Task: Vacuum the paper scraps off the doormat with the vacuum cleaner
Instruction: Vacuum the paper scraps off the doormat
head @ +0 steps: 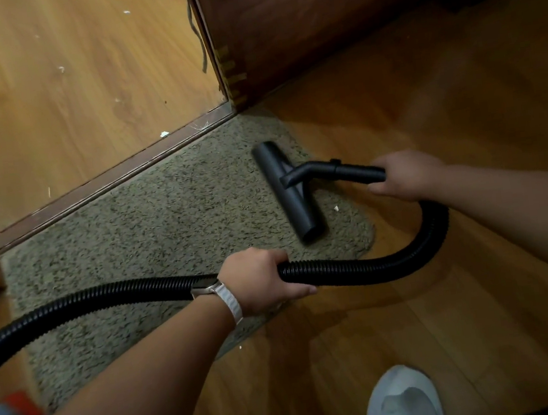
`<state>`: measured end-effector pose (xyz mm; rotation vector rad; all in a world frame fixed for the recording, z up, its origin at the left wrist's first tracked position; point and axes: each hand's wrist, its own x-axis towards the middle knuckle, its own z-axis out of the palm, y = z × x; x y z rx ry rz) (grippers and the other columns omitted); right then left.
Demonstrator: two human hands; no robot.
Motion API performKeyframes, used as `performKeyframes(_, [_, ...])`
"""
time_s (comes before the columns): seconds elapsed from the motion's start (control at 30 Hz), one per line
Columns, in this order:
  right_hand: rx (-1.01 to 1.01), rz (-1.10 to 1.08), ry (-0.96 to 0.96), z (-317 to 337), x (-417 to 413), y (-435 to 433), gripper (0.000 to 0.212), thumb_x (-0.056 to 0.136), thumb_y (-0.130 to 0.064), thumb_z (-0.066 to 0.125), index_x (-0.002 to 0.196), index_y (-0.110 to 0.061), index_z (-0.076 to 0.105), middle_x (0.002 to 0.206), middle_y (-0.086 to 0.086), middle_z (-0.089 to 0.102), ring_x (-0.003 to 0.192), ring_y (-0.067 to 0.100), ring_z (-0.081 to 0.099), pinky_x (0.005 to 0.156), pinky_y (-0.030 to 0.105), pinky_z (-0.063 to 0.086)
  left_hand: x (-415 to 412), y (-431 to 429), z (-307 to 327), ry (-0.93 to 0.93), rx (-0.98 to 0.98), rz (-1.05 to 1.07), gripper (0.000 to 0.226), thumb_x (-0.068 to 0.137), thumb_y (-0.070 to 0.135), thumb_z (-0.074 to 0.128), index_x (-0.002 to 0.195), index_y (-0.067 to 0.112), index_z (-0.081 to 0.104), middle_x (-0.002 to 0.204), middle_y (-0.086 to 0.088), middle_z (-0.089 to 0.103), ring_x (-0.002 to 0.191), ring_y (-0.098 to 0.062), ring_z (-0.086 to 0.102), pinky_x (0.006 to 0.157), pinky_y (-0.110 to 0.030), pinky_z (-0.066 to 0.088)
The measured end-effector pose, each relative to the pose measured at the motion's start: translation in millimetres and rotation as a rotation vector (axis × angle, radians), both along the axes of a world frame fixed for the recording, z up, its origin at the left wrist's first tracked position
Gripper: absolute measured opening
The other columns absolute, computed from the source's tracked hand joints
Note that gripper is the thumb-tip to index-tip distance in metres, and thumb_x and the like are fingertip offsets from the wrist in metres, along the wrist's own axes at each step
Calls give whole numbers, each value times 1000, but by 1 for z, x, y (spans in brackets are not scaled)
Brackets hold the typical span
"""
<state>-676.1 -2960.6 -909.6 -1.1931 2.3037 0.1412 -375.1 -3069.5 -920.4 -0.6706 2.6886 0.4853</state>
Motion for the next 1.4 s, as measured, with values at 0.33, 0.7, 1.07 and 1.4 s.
performKeyframes(0.33, [46, -64, 22, 1, -14, 8, 27, 94, -45, 59, 113, -27, 60, 80, 1, 62, 69, 18, 60, 53, 28, 40, 0, 0, -3, 11, 10, 24, 63, 66, 92, 47, 70, 29, 49, 63, 10, 57, 62, -10, 58, 59, -29, 53])
performKeyframes(0.7, [50, -130, 24, -1, -23, 23, 27, 93, -45, 62, 108, -22, 60, 79, 5, 61, 67, 21, 59, 53, 31, 41, -2, 4, -2, 26, 26, 32, 63, 68, 89, 51, 79, 27, 56, 65, 10, 56, 65, -12, 59, 62, -29, 52])
performKeyframes(1.07, [72, 115, 10, 6, 9, 6, 28, 94, -46, 59, 116, -30, 60, 78, -2, 63, 65, 15, 60, 50, 27, 39, 2, 2, 0, -19, 5, -29, 62, 68, 89, 50, 82, 29, 57, 67, 10, 58, 70, -13, 61, 60, -28, 49])
performKeyframes(1.4, [86, -124, 0, 9, -14, 74, 28, 94, -44, 61, 118, -29, 60, 77, -2, 63, 63, 14, 60, 48, 26, 39, -8, 14, -5, 3, 0, -36, 63, 68, 90, 48, 77, 28, 54, 68, 10, 57, 67, -13, 57, 59, -28, 45])
